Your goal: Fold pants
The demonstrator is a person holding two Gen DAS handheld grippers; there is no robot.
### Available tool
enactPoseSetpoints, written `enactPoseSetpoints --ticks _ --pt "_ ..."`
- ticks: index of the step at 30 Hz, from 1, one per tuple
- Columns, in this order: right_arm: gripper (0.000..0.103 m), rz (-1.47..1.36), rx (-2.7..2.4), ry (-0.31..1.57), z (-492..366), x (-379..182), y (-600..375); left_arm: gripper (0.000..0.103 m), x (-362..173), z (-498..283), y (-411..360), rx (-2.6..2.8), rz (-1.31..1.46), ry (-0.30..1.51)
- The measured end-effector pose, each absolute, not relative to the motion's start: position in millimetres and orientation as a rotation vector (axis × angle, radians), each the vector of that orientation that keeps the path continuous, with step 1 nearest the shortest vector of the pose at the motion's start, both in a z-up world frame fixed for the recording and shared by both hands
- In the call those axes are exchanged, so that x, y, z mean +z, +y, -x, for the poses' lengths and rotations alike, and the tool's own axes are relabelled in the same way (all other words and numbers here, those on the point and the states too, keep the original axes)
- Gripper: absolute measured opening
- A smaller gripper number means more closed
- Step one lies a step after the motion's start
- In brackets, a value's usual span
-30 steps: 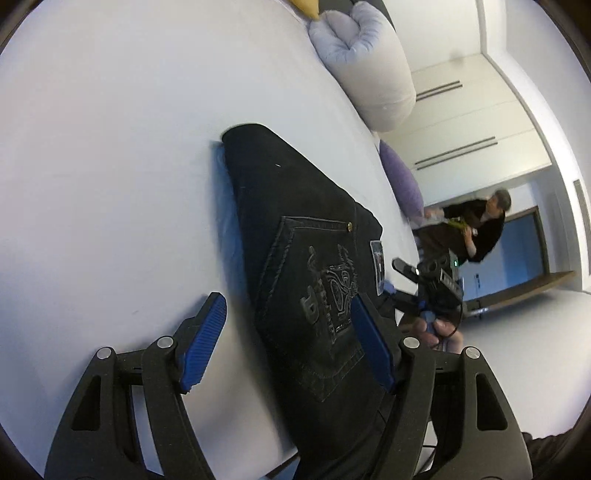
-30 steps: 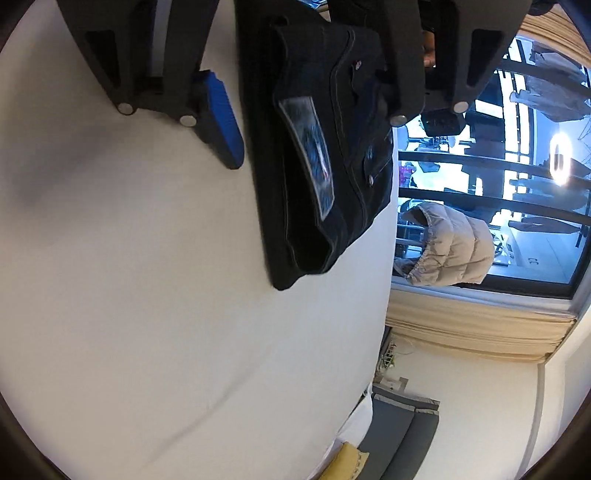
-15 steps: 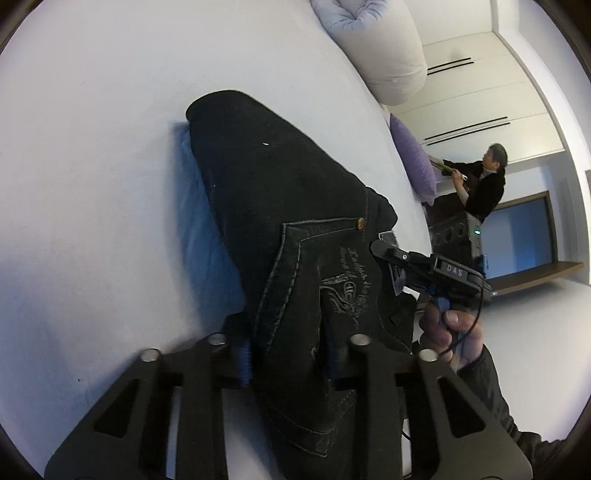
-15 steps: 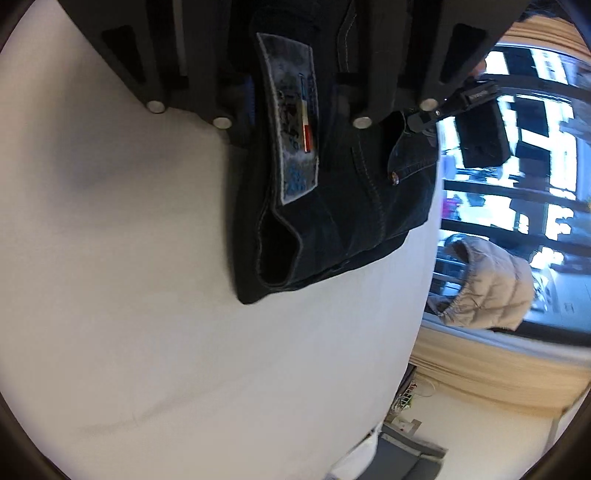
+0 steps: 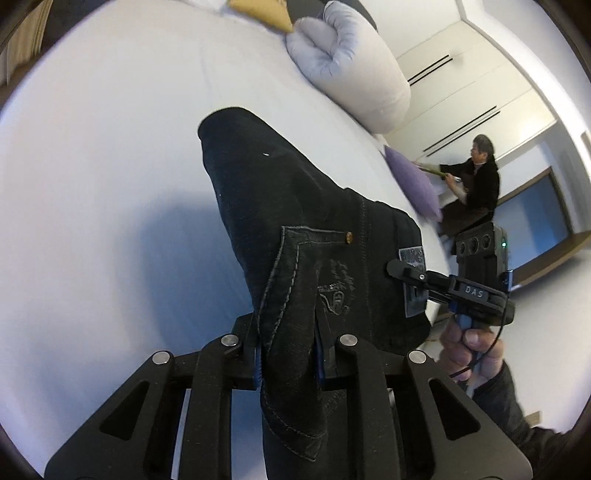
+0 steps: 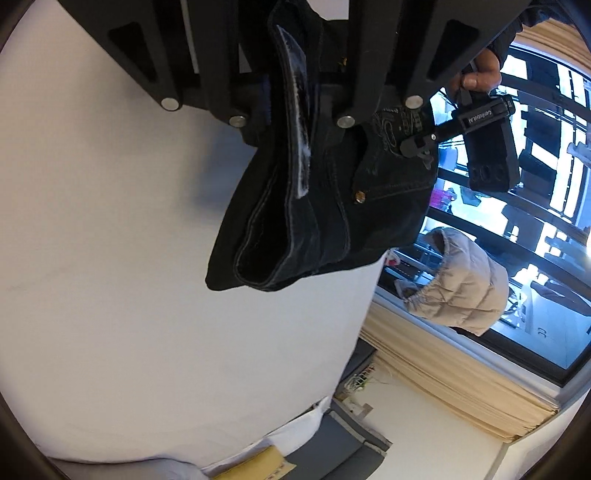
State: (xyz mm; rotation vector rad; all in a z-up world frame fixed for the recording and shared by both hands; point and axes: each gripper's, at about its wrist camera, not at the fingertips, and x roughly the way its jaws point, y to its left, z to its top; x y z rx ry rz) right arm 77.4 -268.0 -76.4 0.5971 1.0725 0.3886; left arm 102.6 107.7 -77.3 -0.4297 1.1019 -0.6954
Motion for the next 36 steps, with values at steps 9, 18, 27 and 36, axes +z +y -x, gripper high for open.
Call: enactPoseSetpoints --ticks 9,18,27,36 --pt "0.017 -0.697 0.383 1.139 -175 -130 -232 0.018 -112 -179 147 -0.622 0.403 1.146" --pt "0.048 -0.850 0.322 1.124 -169 -179 -246 0.040 -157 -187 164 -0.527 0.430 1.158" --pt "0.076 -0.503 0.145 0.781 -82 -50 -228 0.103 -2 -65 135 -0.174 0.010 0.518" --pt "0.103 -0.189 0.051 0.301 46 81 -183 0.103 107 85 116 -0.016 -0.115 0.136"
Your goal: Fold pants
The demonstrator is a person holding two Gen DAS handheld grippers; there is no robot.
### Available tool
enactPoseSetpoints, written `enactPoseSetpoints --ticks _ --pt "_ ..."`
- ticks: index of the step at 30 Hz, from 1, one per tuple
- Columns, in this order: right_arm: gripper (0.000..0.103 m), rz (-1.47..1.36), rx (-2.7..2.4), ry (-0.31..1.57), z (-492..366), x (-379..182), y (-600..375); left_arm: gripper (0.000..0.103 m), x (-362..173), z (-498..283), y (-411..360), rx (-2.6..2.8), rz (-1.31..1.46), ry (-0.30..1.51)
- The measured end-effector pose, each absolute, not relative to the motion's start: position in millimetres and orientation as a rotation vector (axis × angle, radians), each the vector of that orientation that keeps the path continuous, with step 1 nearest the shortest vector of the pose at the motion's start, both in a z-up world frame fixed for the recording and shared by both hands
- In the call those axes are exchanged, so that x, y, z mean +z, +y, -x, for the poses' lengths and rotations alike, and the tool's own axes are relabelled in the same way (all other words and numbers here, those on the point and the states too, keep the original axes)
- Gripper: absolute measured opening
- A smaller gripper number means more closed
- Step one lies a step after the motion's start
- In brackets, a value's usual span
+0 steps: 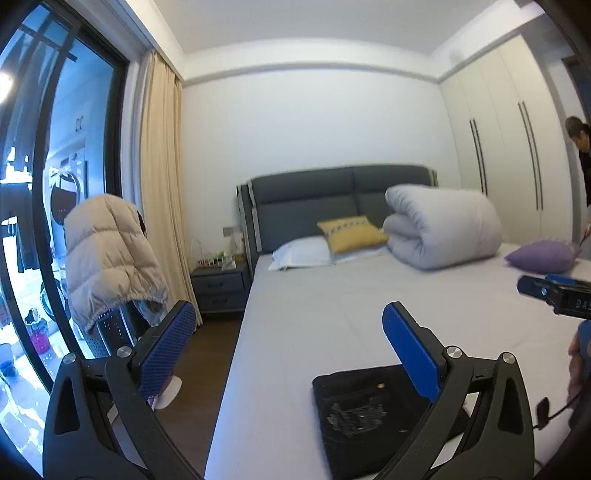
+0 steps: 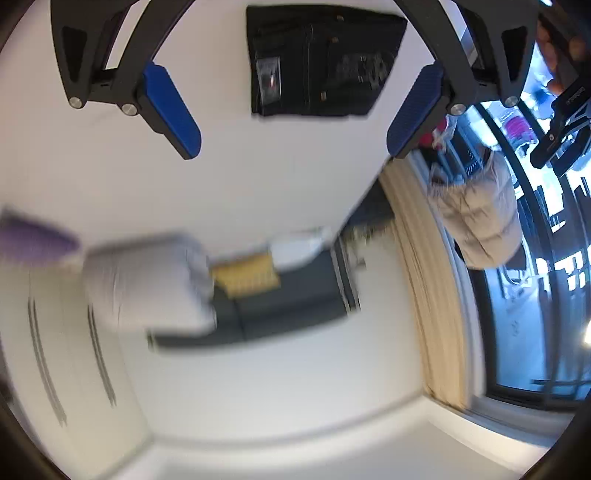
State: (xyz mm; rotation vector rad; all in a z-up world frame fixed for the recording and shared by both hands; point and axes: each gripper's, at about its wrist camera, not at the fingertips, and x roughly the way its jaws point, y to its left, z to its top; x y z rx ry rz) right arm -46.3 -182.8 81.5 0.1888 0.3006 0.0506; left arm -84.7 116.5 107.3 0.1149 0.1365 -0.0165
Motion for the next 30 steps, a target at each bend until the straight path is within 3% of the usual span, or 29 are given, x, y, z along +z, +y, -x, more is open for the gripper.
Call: enactPoseSetpoints --ticks 5,13,21,30 --pt "0.103 -0.123 -0.005 0.173 102 129 -165 0.103 128 148 110 0.045 -0.151 0.175" --pt "0.103 -0.107 -0.040 0.284 145 152 -150 0.103 143 208 132 0.029 -0.107 0.381" --pt "0.103 -0.125 -0.066 0.448 140 113 -139 0.103 93 171 133 -0.001 -0.012 0.644" --pt "0.103 -0.093 -0.059 0.599 125 76 -126 0.103 45 121 131 0.003 0.005 0.754"
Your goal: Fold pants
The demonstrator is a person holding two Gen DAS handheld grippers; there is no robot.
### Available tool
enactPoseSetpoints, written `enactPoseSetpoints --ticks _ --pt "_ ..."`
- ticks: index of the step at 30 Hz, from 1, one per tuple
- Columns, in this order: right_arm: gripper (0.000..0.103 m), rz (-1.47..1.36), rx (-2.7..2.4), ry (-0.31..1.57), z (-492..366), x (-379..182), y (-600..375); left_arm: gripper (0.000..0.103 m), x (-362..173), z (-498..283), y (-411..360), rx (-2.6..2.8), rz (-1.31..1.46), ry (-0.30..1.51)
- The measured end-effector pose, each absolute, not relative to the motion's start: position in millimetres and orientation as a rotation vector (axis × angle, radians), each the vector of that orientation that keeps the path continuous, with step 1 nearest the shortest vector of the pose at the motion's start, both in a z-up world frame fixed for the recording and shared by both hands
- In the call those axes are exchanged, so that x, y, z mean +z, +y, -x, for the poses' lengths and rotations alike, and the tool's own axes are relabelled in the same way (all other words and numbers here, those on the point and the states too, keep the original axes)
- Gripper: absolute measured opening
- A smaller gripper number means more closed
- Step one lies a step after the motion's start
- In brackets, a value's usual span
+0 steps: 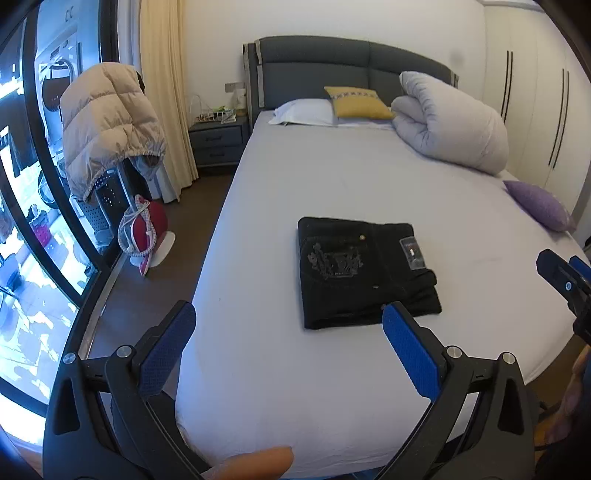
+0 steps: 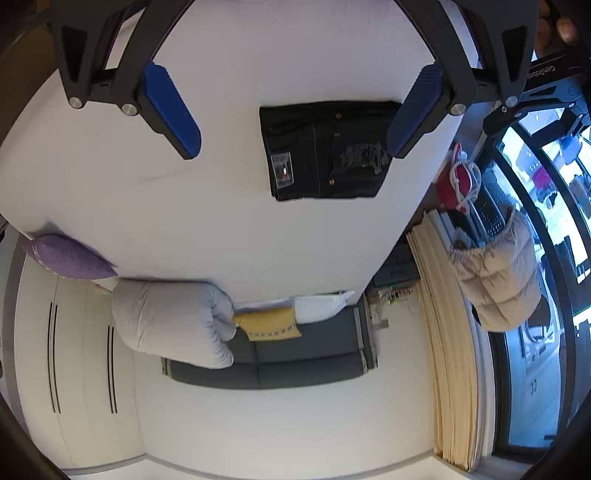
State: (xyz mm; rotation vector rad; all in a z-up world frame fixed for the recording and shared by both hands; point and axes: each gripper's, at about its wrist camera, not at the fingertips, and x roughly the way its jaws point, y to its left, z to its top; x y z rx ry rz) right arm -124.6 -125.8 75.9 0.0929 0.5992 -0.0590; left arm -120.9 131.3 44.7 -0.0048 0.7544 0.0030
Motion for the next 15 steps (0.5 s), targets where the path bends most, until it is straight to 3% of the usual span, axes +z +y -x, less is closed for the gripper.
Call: enactPoseSetpoints --ticks 15 --pt "0.103 -0.091 -0.043 0.724 111 56 -120 0.103 1 83 126 -0.001 0.003 0.826"
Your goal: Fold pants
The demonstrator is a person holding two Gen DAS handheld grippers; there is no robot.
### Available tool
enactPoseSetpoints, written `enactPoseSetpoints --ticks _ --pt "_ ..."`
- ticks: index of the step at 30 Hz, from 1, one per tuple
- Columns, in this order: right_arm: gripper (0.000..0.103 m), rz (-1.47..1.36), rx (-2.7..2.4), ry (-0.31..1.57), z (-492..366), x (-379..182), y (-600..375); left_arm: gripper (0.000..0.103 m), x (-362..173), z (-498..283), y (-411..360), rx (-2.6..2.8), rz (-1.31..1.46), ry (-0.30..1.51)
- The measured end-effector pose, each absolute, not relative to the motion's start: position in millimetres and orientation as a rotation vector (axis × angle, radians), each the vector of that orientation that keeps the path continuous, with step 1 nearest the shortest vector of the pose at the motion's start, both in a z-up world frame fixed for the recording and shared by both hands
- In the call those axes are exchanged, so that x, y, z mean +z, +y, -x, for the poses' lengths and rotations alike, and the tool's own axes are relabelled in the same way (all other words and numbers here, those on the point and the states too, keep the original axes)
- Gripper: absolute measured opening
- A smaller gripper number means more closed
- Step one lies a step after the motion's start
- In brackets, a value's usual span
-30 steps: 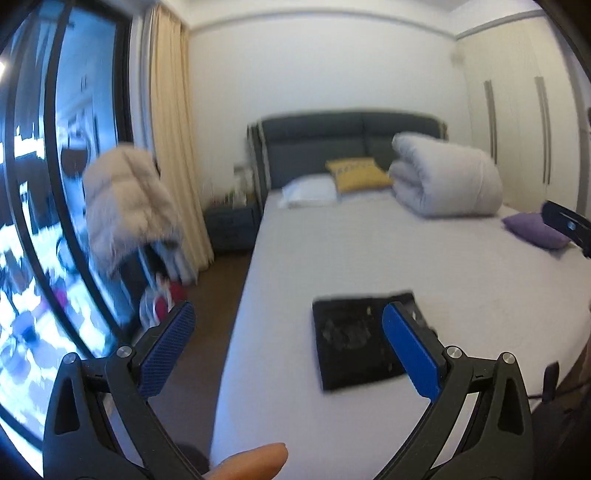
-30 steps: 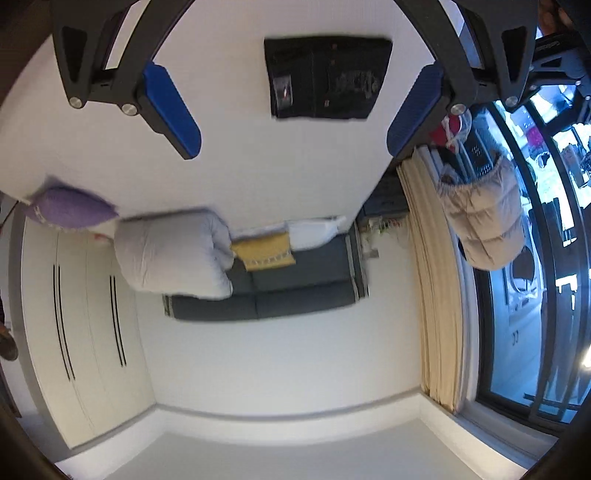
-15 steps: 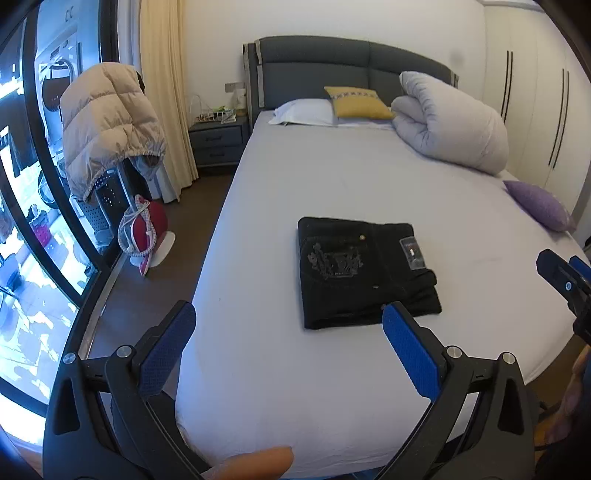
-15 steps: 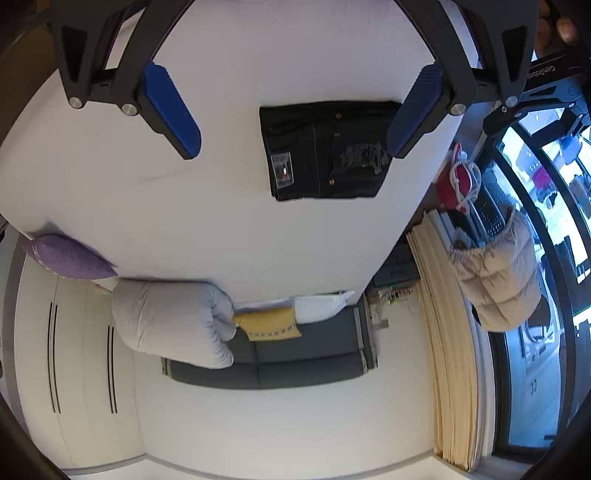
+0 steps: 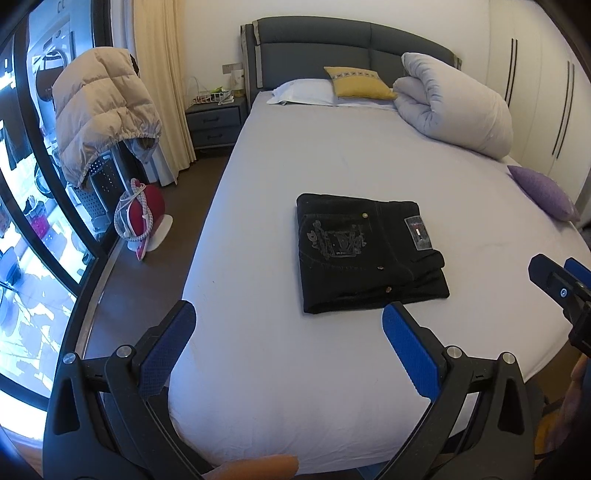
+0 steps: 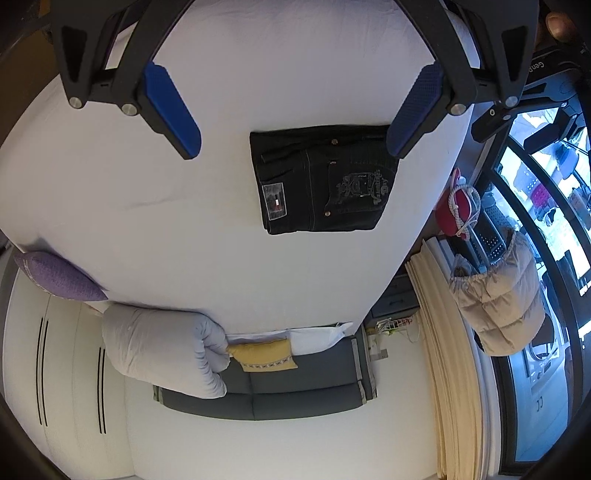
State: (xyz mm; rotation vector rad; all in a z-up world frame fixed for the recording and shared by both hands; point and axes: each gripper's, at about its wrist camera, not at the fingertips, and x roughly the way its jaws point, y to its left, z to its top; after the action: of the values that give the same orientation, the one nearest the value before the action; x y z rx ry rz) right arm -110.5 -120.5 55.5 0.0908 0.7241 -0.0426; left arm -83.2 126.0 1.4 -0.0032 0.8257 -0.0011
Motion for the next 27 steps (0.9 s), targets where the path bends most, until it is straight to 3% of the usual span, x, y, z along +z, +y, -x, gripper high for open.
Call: enactPoseSetpoints --ticks 27 --pt "0.103 -0.056 -0.037 0.797 102 48 -110 0.103 -18 73 130 -0.005 0.037 0.868"
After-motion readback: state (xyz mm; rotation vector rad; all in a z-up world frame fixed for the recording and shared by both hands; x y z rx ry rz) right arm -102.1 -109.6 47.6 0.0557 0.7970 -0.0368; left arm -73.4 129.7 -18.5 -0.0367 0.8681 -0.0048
